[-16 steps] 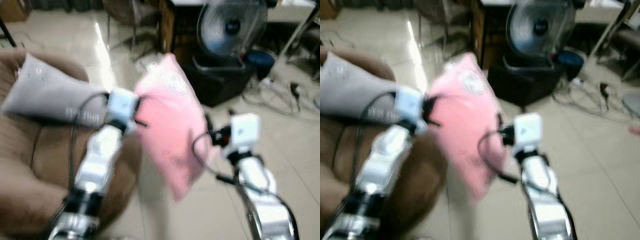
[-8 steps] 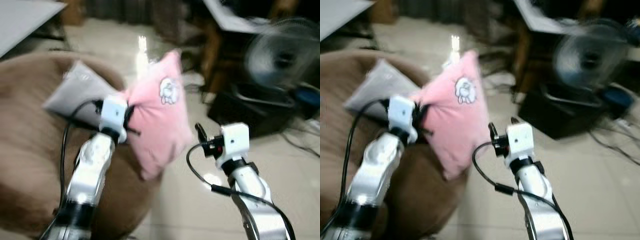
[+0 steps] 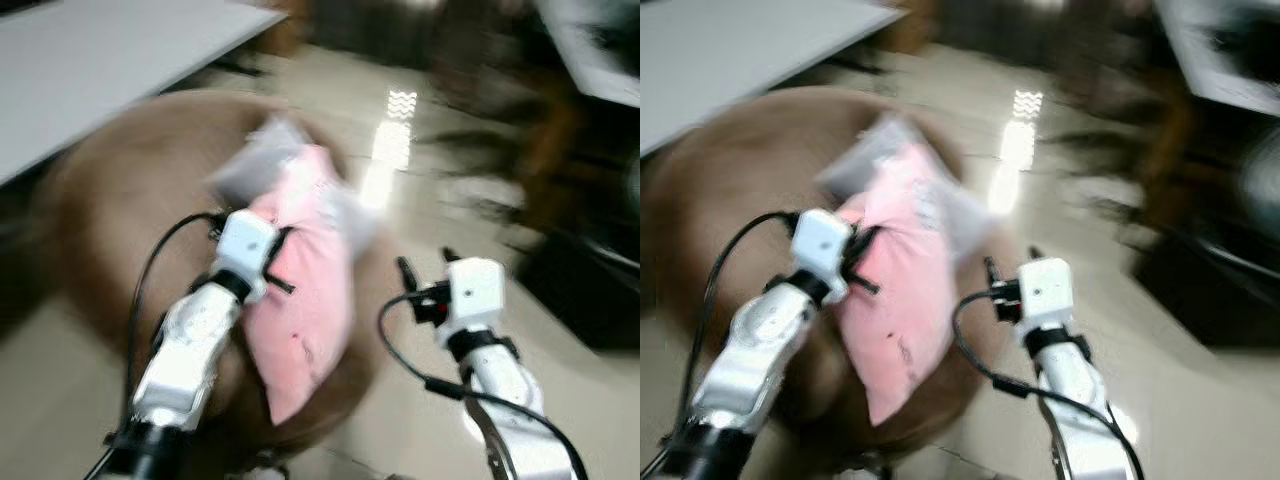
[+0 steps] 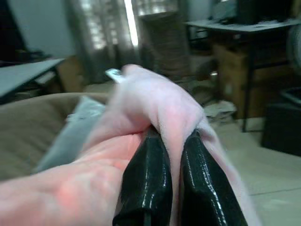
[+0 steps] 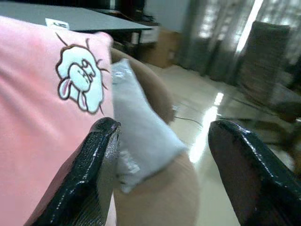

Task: Move the pillow to the sofa from floor

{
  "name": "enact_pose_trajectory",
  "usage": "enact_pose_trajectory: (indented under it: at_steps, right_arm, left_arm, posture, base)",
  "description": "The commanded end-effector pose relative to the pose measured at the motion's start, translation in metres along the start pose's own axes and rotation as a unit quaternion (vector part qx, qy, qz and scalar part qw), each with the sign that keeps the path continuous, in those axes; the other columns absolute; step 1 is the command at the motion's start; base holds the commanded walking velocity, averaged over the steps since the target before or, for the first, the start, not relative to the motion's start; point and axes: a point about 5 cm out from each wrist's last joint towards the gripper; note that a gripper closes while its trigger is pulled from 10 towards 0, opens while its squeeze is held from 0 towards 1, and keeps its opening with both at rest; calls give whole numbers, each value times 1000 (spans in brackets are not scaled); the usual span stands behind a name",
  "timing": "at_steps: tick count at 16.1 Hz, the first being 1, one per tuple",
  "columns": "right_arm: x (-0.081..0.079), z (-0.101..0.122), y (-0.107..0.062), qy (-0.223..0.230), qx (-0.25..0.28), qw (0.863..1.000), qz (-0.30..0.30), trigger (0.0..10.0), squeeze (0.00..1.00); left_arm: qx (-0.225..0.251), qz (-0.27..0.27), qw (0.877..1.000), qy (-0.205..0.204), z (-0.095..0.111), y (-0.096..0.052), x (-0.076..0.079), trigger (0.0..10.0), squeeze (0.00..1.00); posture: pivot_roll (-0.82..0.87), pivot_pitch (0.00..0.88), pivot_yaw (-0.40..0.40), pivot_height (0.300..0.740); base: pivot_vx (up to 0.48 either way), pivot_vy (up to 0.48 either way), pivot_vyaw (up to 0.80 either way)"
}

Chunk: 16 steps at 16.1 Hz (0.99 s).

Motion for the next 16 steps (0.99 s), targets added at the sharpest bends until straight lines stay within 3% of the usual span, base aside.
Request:
enact_pose_trajectory:
  at_steps: [1, 3, 5, 9, 10, 14, 16]
  right_arm:
    - [6, -5, -2, 4, -11, 1000, -21, 10000, 0]
    - [8, -10, -4, 16, -21, 999, -32, 10000, 0]
    - [4, -8, -5, -3, -18, 1000, -16, 10000, 0]
    - [-3, -10, -8, -5, -20, 1000, -1, 10000, 0]
    - [-3, -12, -10, 22, -26, 999, -4, 10000, 0]
    - [-9, -12, -12, 19, -22, 999, 23, 10000, 0]
    - [-17, -18, -20, 6, -32, 995, 89, 10000, 0]
  left_arm:
    - [22, -20, 1000, 4, 12, 9, 7, 10000, 0]
    - [3, -47, 999, 10, 7, 27, 14, 10000, 0]
    - [-5, -36, 999, 18, 5, 40, 10, 10000, 0]
    - [-27, 21, 999, 22, 6, 58, -8, 10000, 0]
    - [-25, 49, 998, 17, 6, 64, -15, 10000, 0]
    - [-60, 103, 992, 40, 1, 78, -28, 10000, 0]
    - [-92, 144, 985, 20, -15, 85, -26, 10000, 0]
  posture:
    - [91, 50, -31, 740]
    - [79, 47, -20, 740]
    - [70, 43, -13, 740]
    - [61, 40, -3, 740]
    - [61, 38, -1, 740]
    - [57, 37, -9, 740]
    - [48, 55, -25, 740]
  base:
    - [0, 0, 0]
    - [315, 0, 0]
    - [337, 0, 262]
    - [339, 0, 800]
    - [0, 0, 0]
    - [0, 0, 0]
    - [0, 0, 0]
Point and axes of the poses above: a point about 5 cm out from each wrist's last joint towards the gripper, its own y axis pointing out of the wrist towards the gripper, its own z axis along the axis of the wrist's last joint, x = y × z, and after that the axes turned 12 degrees about -y, right-handed
